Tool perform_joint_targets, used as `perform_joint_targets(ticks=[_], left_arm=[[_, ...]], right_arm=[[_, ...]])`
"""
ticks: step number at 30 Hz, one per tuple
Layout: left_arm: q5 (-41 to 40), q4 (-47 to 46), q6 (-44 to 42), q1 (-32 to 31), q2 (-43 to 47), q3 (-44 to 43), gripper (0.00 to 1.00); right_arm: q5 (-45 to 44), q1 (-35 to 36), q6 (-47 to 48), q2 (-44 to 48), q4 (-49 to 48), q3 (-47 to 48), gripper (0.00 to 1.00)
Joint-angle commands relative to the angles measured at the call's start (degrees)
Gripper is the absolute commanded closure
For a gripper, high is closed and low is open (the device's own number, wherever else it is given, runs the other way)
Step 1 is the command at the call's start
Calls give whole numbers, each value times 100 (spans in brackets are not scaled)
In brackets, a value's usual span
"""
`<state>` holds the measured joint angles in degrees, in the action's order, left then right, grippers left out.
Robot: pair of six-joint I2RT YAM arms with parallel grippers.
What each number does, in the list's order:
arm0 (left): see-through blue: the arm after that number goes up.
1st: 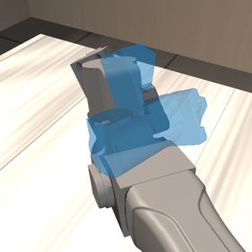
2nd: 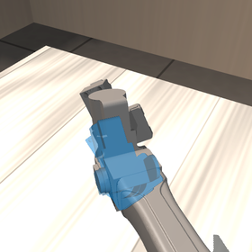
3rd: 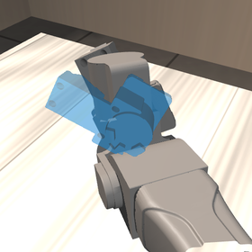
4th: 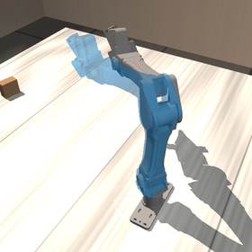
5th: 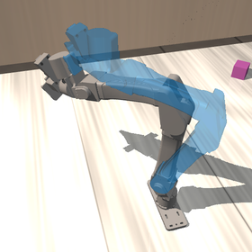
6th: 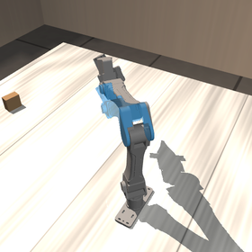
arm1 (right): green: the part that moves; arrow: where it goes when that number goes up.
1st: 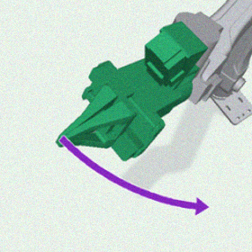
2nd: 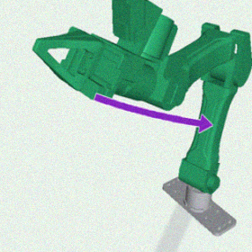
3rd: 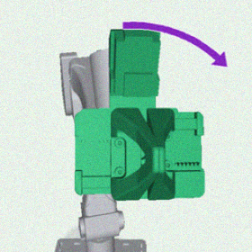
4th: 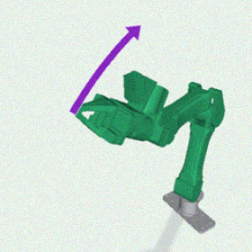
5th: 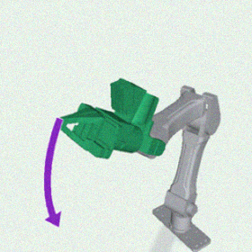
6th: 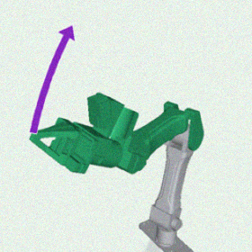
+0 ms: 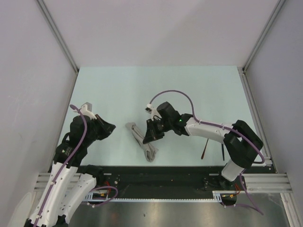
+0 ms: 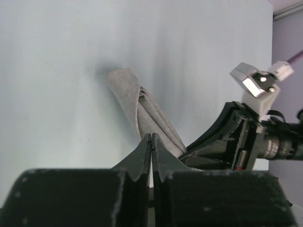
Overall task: Fold the napkin into a case and place the utensils inside
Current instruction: Turn over the smaller rectangle-folded napkin at the center of the board, then move the smaller rectangle folded napkin to the center of the board.
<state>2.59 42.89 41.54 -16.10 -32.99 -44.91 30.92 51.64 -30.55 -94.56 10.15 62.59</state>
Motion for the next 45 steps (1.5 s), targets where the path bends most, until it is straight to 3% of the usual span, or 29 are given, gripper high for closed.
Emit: perform_joint_targets(ticks=[1, 6, 13, 16, 17, 20, 25, 27, 30, 38, 45], left_arm=[[206, -229, -23, 63, -93, -71, 96], [444, -500, -84, 63, -260, 17, 95], [1129, -1160, -313, 45, -971, 333, 93], [1314, -1537, -357, -51, -1402, 447, 91], [1358, -1756, -366, -173, -1638, 465, 89], [1472, -2222, -410, -542, -2078, 439, 83], [1648, -2566, -489, -1035, -3405, 105, 83], [1744, -2856, -471, -1115, -3791, 44, 84], [1754, -2962, -550, -1124, -4344, -237, 84], [1306, -3006, -726, -1080, -5498, -861, 86], [884, -3006, -805, -1062, -6342, -1161, 88]], right_arm=[[1837, -478, -890, 35, -1980, -817, 92], [2524, -1171, -1700, -167, -3929, -2073, 92], [2955, -2138, -1578, -448, -4408, -2796, 86], [2964, -2560, -1069, -677, -3865, -2708, 78], [2912, -2701, -528, -712, -3184, -2630, 74], [2149, -3149, 450, -774, -1253, -1823, 61], [611, -3520, 1472, -257, 810, -120, 46], [-55, -3459, 1447, -28, 1505, 147, 45], [-568, -3021, 1036, 727, 1657, -140, 45], [-1325, -544, -539, 2178, 760, -1739, 52], [-1299, 214, -1418, 2232, -397, -2865, 66]])
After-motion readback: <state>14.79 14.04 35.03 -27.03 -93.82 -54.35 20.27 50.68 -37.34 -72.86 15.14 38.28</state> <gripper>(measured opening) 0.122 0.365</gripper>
